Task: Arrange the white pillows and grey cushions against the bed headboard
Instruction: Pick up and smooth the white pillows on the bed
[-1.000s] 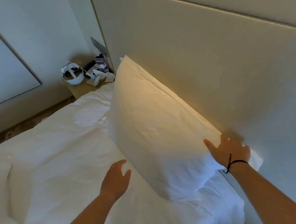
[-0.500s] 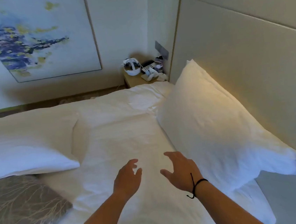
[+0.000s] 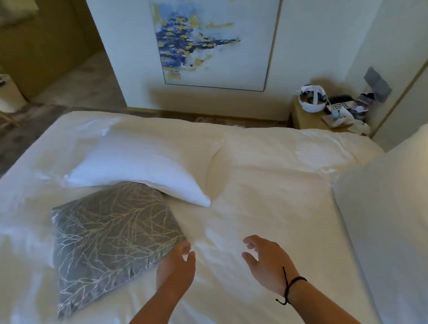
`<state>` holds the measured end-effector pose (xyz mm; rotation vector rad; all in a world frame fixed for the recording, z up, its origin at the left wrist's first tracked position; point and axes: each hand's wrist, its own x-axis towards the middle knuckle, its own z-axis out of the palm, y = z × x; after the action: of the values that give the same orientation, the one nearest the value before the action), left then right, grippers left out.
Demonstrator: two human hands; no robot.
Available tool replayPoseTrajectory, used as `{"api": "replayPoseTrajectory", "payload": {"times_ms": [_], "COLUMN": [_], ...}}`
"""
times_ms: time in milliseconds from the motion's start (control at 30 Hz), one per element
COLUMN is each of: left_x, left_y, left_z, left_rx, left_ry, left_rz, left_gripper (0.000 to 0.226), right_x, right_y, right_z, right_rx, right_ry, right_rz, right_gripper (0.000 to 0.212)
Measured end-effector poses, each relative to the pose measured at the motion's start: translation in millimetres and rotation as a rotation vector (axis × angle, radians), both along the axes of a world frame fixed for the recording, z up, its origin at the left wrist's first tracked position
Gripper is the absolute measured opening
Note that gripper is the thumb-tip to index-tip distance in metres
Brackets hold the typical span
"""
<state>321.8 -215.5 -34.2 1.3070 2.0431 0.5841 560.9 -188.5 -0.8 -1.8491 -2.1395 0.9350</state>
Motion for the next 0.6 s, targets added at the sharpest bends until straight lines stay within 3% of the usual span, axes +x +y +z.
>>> {"api": "replayPoseTrajectory", "payload": {"times_ms": [333,600], "left_x": [-86,-150], "left_y": [-32,12], "left_z": [28,5], "left_rx": [-0.033,-0.001], "left_ry": [0.1,0.063], "left_rz": [0.266,0.35], "left_gripper": [0.018,0.016], "right_x": [-118,-165], "right_y": [49,92], "right_z": [-35,-48], "right_rx": [-0.069,-0.047], "right_ry": [0.112,-0.006], "right_rz": [0.21,0.279], "right_gripper": [0.038,0.041]}}
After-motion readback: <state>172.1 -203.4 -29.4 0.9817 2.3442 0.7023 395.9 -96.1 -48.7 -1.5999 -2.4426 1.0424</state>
